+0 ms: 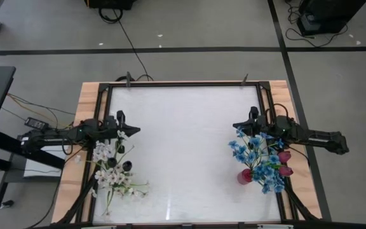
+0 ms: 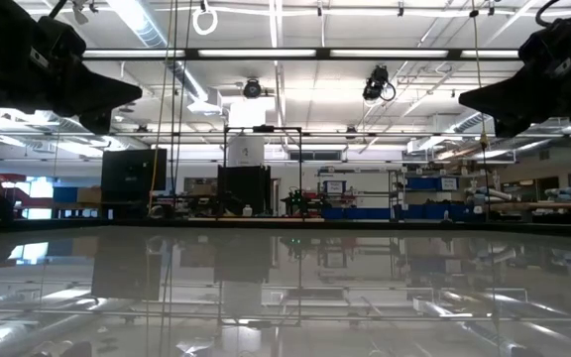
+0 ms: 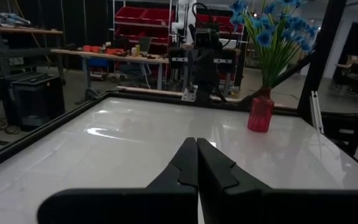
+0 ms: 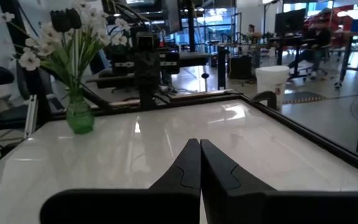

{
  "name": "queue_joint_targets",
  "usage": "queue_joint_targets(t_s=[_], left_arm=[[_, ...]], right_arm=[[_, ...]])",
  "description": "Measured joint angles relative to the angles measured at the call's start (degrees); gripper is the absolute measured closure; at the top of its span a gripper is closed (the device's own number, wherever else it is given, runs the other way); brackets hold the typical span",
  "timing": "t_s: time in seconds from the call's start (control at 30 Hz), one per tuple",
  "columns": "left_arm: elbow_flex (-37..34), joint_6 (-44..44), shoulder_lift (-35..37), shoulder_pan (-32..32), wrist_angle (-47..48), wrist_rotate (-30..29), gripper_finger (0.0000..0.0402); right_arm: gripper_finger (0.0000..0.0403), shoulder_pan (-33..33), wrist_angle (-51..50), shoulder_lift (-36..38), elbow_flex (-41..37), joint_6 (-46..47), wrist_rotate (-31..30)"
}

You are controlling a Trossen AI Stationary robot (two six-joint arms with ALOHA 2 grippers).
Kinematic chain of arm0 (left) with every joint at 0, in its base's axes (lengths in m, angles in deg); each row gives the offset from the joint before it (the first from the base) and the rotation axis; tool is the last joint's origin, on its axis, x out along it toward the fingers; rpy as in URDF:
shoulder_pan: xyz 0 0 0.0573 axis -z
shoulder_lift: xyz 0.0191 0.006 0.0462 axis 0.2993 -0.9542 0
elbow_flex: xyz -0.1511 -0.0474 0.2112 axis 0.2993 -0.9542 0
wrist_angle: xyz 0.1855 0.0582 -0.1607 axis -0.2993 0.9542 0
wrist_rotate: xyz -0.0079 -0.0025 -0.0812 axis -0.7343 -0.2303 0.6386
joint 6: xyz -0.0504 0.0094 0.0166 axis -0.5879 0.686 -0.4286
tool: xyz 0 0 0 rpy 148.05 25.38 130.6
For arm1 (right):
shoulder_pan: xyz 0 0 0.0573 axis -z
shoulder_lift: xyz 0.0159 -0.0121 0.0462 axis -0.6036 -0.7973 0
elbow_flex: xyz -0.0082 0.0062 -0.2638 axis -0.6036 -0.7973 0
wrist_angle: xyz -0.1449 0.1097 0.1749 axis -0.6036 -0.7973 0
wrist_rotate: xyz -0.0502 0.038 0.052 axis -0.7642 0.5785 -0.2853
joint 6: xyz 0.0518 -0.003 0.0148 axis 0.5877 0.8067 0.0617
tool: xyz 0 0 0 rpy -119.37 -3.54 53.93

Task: Sort flowers into vase by color
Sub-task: Return to Home Position

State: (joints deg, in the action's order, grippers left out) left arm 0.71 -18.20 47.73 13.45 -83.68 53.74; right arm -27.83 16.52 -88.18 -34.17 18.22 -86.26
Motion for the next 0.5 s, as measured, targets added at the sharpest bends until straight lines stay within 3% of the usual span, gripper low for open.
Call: queue_joint_targets(t_s=[0.3, 0.5], left_arm=[[-0.02, 0.61, -0.02, 0.00, 1.75, -0.02, 0.0401], [-0.02, -7.78, -0.22, 0.00, 3.57, -0.04, 0.0396]], right_arm=[[0.0397, -0.15, 0.05, -0.78, 0.00, -1.71, 0.00], [0.0378, -0.15, 0.09, -0.96, 0.00, 2.58, 0.00]])
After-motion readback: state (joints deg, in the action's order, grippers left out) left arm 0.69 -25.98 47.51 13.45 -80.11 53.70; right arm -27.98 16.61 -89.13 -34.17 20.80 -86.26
